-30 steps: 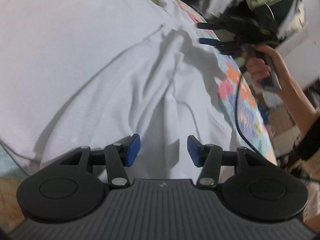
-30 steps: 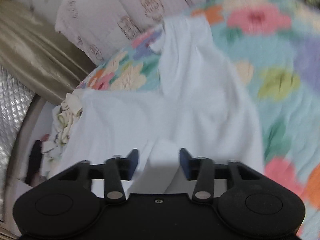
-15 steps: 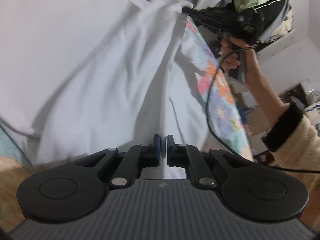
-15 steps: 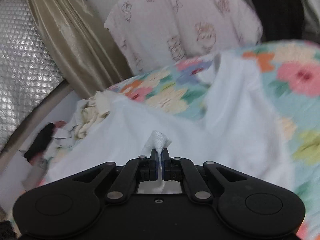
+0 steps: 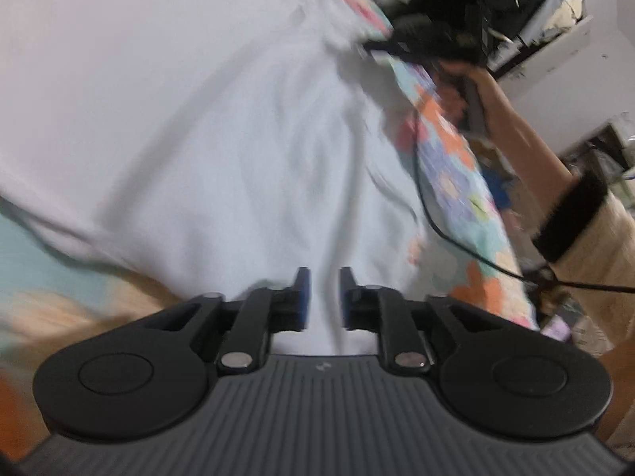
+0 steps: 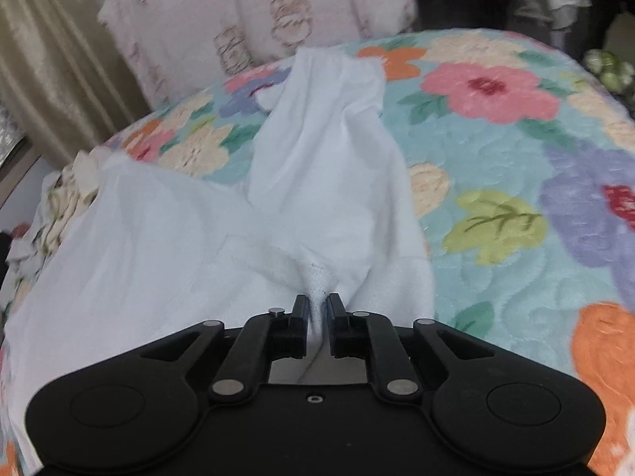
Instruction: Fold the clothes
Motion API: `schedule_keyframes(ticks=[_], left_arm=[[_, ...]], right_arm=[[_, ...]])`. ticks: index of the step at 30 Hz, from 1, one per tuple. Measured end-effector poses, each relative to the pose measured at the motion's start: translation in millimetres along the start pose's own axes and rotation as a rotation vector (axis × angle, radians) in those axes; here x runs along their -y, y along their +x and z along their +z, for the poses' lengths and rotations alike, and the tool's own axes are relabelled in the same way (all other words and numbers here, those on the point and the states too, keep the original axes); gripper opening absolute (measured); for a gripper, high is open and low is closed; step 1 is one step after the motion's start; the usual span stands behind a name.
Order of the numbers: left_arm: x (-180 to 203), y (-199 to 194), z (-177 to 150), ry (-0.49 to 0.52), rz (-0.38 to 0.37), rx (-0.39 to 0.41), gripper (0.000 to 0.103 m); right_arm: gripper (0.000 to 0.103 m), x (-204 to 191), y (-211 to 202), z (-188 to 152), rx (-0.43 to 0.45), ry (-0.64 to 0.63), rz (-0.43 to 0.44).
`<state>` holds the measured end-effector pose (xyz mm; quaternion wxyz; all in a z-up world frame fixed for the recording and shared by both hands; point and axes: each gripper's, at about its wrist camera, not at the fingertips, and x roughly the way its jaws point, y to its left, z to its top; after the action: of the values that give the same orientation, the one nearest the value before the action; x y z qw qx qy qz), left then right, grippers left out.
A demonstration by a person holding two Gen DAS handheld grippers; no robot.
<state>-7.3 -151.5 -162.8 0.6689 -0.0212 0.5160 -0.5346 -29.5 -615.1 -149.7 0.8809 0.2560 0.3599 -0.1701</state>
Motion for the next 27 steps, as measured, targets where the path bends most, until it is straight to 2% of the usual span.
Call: schedule_keyframes(ticks=[1, 3, 4, 5, 7, 9, 11, 12, 13, 15, 17, 19, 20, 21, 24, 27], left_arm=[[-3, -12, 5, 0.011, 0.036, 0.034, 0.037], [-16, -30, 14, 0.002, 0.114, 0.093, 0.046], [-23, -37, 19, -0.008, 0.153, 0.119, 0.046], [-31, -38, 20, -0.026, 0.158, 0.136, 0.049], [-49, -35, 22, -0.071, 0.143, 0.154, 0.052], [-52, -21, 21, -0.06, 0.141, 0.125, 0.052], [-55, -6, 20, -0.05, 0.139, 0.096, 0.046], [-56, 1, 19, -0.045, 0.138, 0.081, 0.035], [-56, 0, 19, -0.051, 0.14, 0.066, 0.004], [-55, -1, 19, -0.065, 0.145, 0.038, 0.005], [-60, -8, 16, -0.095, 0.148, 0.042, 0.005], [-64, -5, 15, -0.108, 0.15, 0.04, 0.005], [-65, -3, 14, -0.115, 0.152, 0.039, 0.005], [-65, 1, 14, -0.114, 0.162, 0.032, 0.005], [-59, 5, 17, -0.103, 0.165, 0.029, 0.005], [-59, 2, 16, -0.112, 0.151, 0.036, 0.007]], right_arm=[[0.019, -9, -6, -1, 0.027, 0.016, -0.021], [0.032, -28, -17, -3, 0.079, 0.046, -0.056], [0.033, -40, -22, -8, 0.085, 0.06, -0.025], [0.034, -52, -26, -13, 0.088, 0.067, 0.008], [0.035, -84, -31, -29, 0.059, -0.002, 0.099], [0.037, -116, -32, -47, -0.008, -0.12, 0.199], [0.038, -140, -27, -65, -0.087, -0.231, 0.267], [0.038, -145, -24, -73, -0.13, -0.266, 0.279], [0.038, -150, -22, -80, -0.173, -0.302, 0.29], [0.039, -158, -17, -96, -0.265, -0.369, 0.316], [0.04, -159, -20, -128, -0.423, -0.408, 0.387], [0.043, -165, -34, -163, -0.43, -0.5, 0.425], [0.051, -168, -40, -179, -0.433, -0.542, 0.442], [0.053, -172, -44, -189, -0.435, -0.555, 0.448], [0.053, -185, -55, -217, -0.468, -0.614, 0.485], [0.053, -195, -61, -231, -0.473, -0.677, 0.464]])
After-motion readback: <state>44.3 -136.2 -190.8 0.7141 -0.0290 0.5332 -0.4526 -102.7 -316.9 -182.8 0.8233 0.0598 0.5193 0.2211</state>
